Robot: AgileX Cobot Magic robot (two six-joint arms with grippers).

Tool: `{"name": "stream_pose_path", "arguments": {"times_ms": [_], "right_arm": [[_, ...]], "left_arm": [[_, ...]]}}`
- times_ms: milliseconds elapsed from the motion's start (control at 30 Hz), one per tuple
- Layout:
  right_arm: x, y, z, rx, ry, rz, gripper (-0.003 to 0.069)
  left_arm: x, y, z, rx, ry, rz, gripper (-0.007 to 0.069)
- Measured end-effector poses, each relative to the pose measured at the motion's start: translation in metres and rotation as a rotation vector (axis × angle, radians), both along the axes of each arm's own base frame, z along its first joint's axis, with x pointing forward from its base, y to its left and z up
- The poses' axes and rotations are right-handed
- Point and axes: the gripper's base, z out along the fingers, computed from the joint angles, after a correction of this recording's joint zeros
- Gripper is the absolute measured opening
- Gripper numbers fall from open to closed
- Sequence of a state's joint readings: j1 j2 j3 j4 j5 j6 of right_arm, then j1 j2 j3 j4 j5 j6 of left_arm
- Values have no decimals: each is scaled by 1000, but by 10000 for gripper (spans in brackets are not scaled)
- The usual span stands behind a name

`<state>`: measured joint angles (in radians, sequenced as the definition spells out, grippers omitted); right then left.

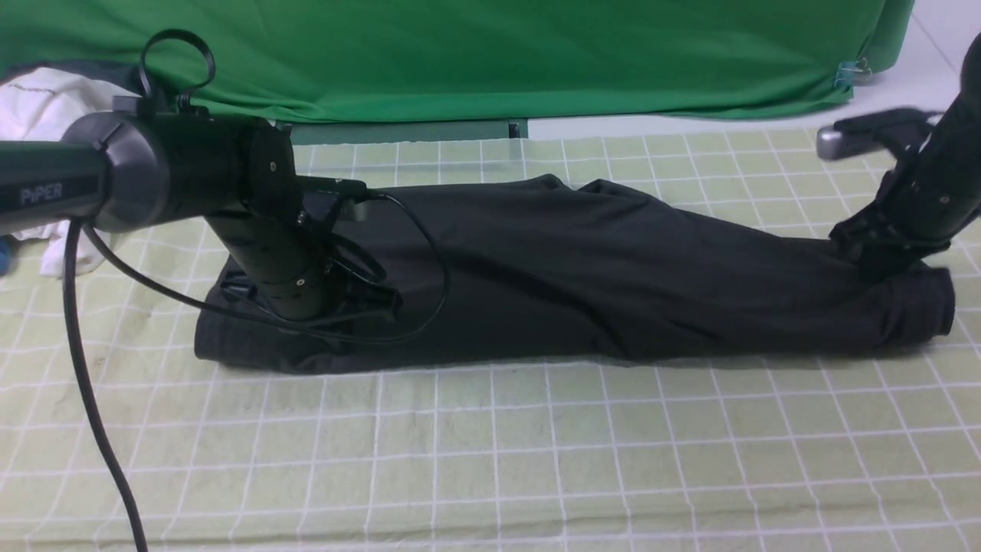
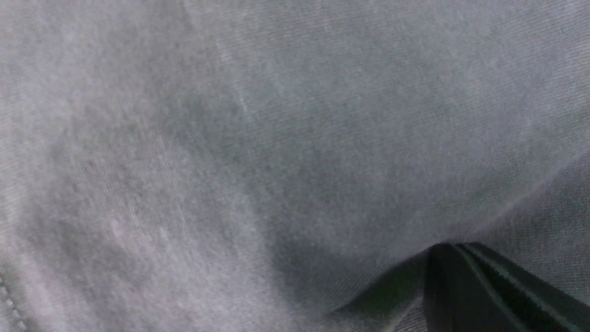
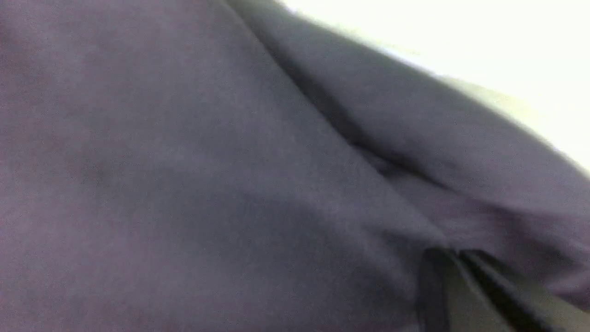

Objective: Fold a long-sleeved shirt over a green coffee tablecloth.
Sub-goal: 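Pull the folded dark garment lengthwise by its ends to straighten it flat on the table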

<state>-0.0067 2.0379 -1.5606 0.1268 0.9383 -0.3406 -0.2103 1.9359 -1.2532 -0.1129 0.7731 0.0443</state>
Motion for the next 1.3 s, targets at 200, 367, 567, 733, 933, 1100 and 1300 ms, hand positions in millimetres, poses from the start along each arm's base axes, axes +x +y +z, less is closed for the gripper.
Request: {"name": "stream_pose_path", "arguments": {"times_ms": [200, 367, 567, 733, 933, 1100, 1300], "right_arm": [[2, -4, 24, -42, -127, 14, 18], [9, -10, 17, -56, -167, 9, 19], [17, -17, 2, -62, -186, -1, 55], [25, -22, -2, -86, -257, -3, 262], [12, -22, 26, -68, -249, -74, 388], [-10, -22, 67, -63, -241, -106, 223], [-33, -21, 89, -69, -155, -102, 7]], "left_arm": [[0, 0, 0, 0, 0, 0, 12], [0, 0, 0, 0, 1, 0, 12], [0, 0, 0, 0, 2, 0, 12], [0, 0, 0, 1, 6, -1, 12], [-2, 1, 3, 4, 11, 0, 12], [-7, 4, 27, 17, -54, 23, 12], [-15, 17, 57, 59, -111, 83, 13]]}}
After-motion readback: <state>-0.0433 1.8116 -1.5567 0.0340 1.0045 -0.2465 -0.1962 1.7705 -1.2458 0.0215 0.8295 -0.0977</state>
